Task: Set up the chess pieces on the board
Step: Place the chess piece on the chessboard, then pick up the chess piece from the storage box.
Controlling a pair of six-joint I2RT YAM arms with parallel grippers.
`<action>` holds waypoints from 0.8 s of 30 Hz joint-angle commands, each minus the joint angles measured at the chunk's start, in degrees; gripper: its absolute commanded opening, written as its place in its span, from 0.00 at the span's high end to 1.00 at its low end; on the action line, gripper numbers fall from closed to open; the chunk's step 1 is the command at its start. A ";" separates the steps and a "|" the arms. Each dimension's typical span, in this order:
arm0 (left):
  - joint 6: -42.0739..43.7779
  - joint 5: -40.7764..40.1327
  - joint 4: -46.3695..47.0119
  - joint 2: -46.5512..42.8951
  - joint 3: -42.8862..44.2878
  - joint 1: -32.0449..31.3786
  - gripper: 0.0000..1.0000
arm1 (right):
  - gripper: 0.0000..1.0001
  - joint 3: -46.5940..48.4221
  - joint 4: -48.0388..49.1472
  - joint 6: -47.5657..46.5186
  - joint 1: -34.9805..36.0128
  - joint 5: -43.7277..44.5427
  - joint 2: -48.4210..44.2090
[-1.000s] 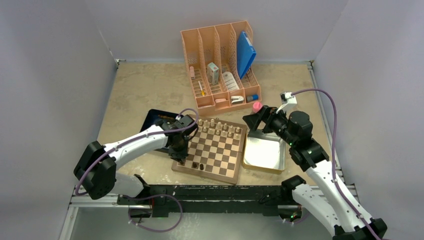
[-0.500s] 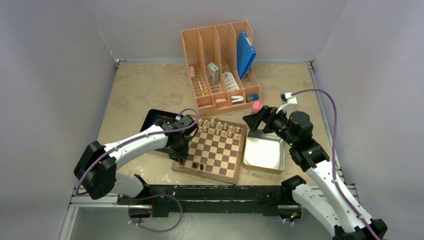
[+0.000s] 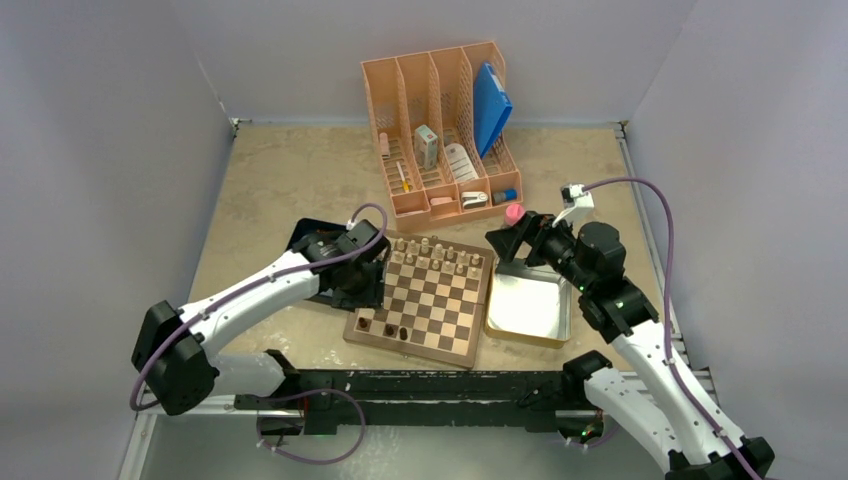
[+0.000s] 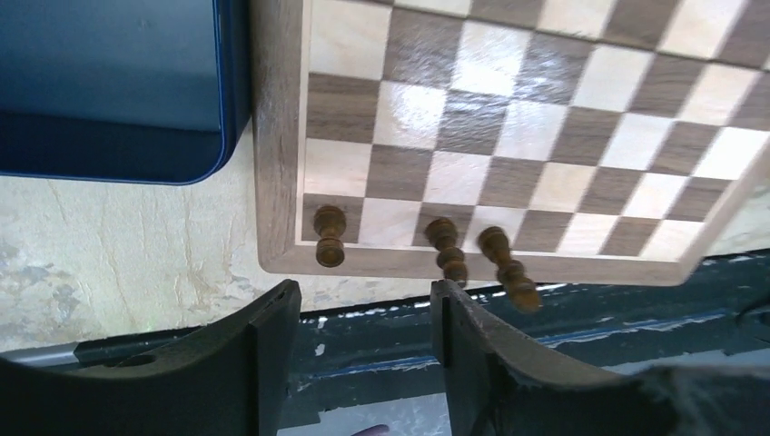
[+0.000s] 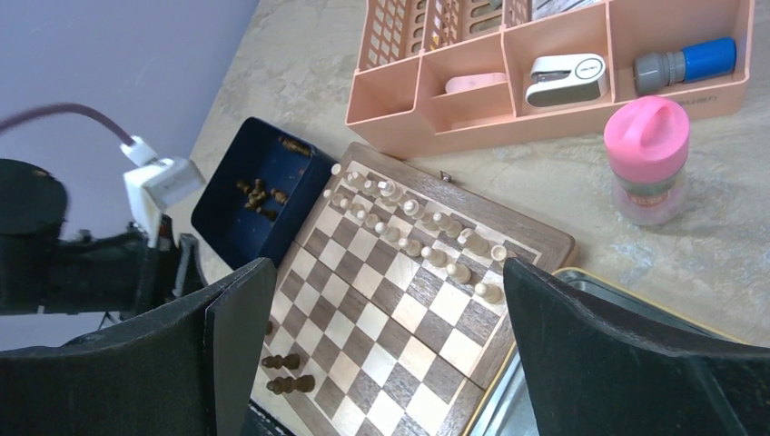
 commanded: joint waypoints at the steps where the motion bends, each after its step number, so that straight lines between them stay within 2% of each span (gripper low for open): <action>1: -0.18 -3.83 -0.79 -3.13 5.37 -0.13 0.44 | 0.02 1.85 3.11 -0.98 -0.11 -0.49 0.47; 4: -0.16 -8.56 -2.02 -2.79 8.16 0.01 0.41 | 0.03 2.04 3.16 -0.73 -0.13 -0.79 0.40; 8: 1.89 -12.03 -2.88 -2.19 12.10 2.03 0.42 | 0.03 1.91 2.75 -0.46 -0.05 -0.88 -0.01; 14: 9.72 -8.80 2.07 -2.13 12.59 15.17 0.49 | 0.03 1.32 2.28 -0.08 -0.08 -1.11 -1.02; 18: 13.01 -8.32 4.77 0.14 12.78 20.75 0.55 | 0.03 0.72 2.78 0.40 -0.13 -1.69 -1.36; 24: 17.19 -2.92 8.59 5.09 12.08 27.89 0.61 | 0.03 0.73 2.96 0.46 -0.11 -2.12 -1.20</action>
